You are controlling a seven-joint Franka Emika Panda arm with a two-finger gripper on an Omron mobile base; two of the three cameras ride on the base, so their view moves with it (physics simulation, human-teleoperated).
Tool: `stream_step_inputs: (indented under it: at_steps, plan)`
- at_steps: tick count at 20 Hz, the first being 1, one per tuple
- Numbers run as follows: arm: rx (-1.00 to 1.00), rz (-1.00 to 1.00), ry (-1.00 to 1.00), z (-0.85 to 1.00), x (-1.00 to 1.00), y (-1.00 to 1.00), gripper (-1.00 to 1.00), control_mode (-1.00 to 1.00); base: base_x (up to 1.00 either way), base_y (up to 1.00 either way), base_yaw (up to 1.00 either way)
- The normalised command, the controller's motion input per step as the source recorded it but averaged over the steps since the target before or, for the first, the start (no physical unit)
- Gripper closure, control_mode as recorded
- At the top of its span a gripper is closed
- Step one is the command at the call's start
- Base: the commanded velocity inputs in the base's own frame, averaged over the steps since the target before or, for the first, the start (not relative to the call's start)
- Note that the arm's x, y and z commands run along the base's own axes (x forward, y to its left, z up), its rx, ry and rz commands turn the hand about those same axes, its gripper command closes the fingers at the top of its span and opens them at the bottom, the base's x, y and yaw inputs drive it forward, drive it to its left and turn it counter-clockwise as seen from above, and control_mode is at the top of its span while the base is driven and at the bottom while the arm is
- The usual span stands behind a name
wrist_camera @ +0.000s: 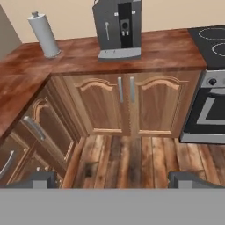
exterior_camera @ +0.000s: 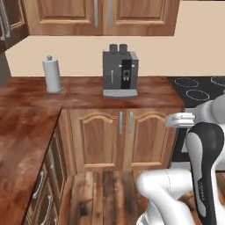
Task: Move the pot and pan from the stove into the sink.
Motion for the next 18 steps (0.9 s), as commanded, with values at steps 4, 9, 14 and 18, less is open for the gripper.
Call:
stream_step_inputs:
  at_steps: [4,9,14,18]
  plan:
    - [0.00,0.00,0.00,0.00,0.00,0.00,-1.00,1.00,0.50,-0.50,-0.11]
    - [0.00,0.00,0.00,0.00,0.00,0.00,-1.00,1.00,0.46,-0.62,-0.13]
    - [0.00,0.00,0.00,0.00,0.00,0.00,-1.00,1.00,0.40,-0.73,-0.13]
    - [0.00,0.00,0.00,0.00,0.00,0.00,-1.00,1.00,0.34,-0.83,-0.11]
